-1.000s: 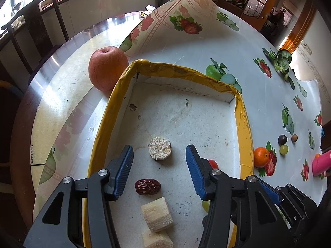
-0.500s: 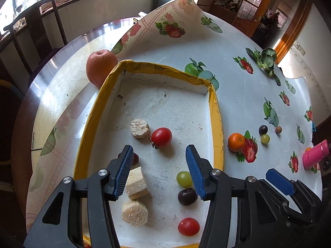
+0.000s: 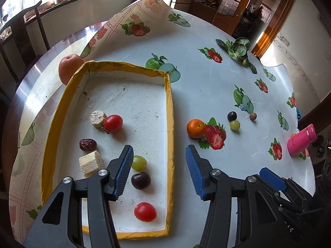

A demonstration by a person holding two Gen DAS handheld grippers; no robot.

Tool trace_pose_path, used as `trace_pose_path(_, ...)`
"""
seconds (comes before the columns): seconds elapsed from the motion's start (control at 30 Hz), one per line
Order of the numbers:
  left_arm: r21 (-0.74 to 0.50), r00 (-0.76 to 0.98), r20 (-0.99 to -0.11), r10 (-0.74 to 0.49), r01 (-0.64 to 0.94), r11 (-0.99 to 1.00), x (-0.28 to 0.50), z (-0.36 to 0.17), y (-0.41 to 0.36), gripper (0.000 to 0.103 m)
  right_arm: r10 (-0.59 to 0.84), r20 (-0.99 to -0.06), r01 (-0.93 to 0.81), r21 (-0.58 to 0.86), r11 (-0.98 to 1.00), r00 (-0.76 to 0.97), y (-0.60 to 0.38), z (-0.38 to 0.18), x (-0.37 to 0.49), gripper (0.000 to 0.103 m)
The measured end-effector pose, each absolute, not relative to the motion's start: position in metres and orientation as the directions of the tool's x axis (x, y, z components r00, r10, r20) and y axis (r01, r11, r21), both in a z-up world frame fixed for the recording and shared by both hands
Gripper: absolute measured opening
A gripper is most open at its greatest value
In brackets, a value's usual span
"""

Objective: Organize fruits
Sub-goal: 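Withdraw both open grippers from the tray toward the mandarin orange, then grasp the mandarin orange with the left gripper while the right grasps the brown ball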

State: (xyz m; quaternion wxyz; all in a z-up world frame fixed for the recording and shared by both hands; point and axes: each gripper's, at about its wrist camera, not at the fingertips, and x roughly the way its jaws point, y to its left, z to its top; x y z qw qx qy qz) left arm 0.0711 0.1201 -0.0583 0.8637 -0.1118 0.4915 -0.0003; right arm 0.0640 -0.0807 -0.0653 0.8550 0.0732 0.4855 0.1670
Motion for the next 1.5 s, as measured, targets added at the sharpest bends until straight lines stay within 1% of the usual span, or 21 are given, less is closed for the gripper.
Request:
trace_pose_path(0.27, -0.234, 0.503, -0.846, -0.176, -0.053, 0.971, 0.074, -0.06, 0.084, 0.051, 0.333, -0.809, -0.172, 0.285, 0.943, 0.484, -0.112, -0.066, 0.058, 0.047)
trace_pose_path(0.37, -0.273, 0.492, -0.842, -0.222, -0.032, 0.962, 0.076, -0.062, 0.072, 0.051, 0.326, -0.81, -0.161, 0.284, 0.945, 0.488, -0.121, -0.066, 0.057, 0.047)
trace_pose_path(0.5, -0.275, 0.475, -0.849, -0.231, -0.023, 0.961, 0.083, -0.068, 0.056, 0.051, 0.322, -0.811, -0.142, 0.29, 0.947, 0.489, -0.134, -0.068, 0.059, 0.047)
trace_pose_path(0.8, -0.257, 0.428, -0.879, -0.212, -0.051, 0.965, 0.102, -0.09, 0.041, 0.051, 0.309, -0.817, -0.095, 0.301, 0.949, 0.487, -0.164, -0.078, 0.067, 0.047)
trace_pose_path(1.0, -0.244, 0.4, -0.897, -0.189, -0.091, 0.966, 0.119, -0.108, 0.043, 0.051, 0.288, -0.823, -0.069, 0.292, 0.954, 0.489, -0.177, -0.089, 0.089, 0.047)
trace_pose_path(1.27, -0.206, 0.378, -0.914, -0.15, -0.113, 0.972, 0.147, -0.126, 0.045, 0.051, 0.236, -0.828, -0.029, 0.258, 0.966, 0.509, -0.192, -0.103, 0.153, 0.045)
trace_pose_path(1.33, -0.195, 0.368, -0.919, -0.141, -0.114, 0.974, 0.153, -0.131, 0.046, 0.051, 0.224, -0.831, -0.012, 0.253, 0.967, 0.509, -0.195, -0.108, 0.171, 0.043)
trace_pose_path(1.4, -0.17, 0.373, -0.92, -0.12, -0.105, 0.98, 0.155, -0.132, 0.044, 0.051, 0.207, -0.837, 0.001, 0.24, 0.971, 0.507, -0.197, -0.113, 0.188, 0.043)
trace_pose_path(1.5, -0.123, 0.374, -0.924, -0.084, -0.082, 0.989, 0.159, -0.135, 0.037, 0.051, 0.192, -0.845, 0.002, 0.222, 0.975, 0.499, -0.196, -0.122, 0.207, 0.04)
